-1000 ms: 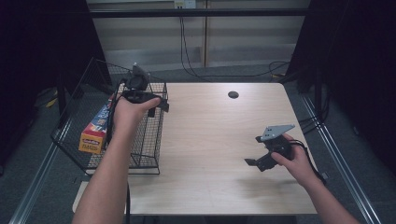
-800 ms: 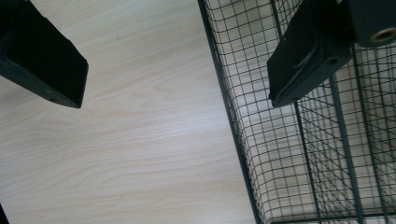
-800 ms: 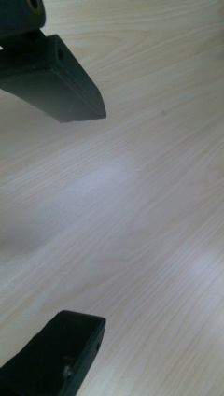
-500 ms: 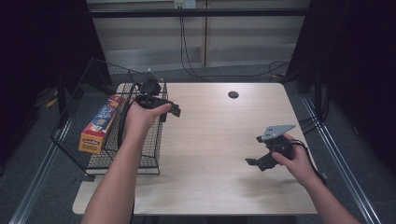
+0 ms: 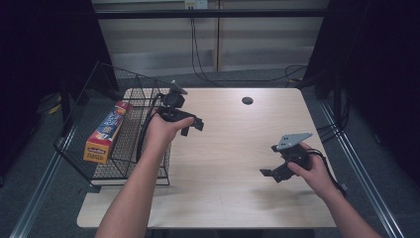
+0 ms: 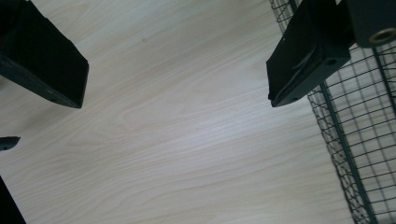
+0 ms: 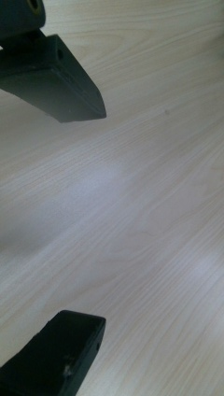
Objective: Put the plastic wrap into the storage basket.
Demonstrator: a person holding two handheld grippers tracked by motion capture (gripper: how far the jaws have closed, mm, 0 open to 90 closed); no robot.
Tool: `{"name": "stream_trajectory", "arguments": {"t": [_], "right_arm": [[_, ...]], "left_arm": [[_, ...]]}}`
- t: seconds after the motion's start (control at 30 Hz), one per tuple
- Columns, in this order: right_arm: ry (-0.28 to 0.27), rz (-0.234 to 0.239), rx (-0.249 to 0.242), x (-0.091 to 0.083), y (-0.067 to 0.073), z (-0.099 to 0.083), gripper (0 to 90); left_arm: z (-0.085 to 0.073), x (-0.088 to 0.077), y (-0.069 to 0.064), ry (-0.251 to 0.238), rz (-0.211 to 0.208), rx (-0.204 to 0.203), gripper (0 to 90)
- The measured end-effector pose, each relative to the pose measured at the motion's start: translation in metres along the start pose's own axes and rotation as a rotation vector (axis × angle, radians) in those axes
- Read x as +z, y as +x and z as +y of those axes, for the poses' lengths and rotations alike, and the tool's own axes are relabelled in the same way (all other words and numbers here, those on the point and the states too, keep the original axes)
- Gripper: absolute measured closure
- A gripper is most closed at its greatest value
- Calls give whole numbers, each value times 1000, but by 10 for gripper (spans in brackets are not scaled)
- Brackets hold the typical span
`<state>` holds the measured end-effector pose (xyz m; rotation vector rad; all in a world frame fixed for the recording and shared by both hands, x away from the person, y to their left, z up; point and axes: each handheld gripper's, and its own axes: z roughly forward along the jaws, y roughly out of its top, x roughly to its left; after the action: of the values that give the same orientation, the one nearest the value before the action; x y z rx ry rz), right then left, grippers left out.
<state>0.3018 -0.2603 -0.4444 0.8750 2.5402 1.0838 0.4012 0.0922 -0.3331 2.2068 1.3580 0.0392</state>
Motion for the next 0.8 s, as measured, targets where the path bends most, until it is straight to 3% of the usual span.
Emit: {"name": "stream_trajectory", "arguments": {"t": [0.27,0.4,0.8], "right_arm": [[2,1,3,0,0,0,21],[1,3,3,0,0,0,21],[4,-2,1,0,-1,-1,21]], "left_arm": [[-3,12,-9,2,-22,18,58],[-5,19,-12,13,-32,47,58],[-12,35,-18,23,-53,68,57]]}}
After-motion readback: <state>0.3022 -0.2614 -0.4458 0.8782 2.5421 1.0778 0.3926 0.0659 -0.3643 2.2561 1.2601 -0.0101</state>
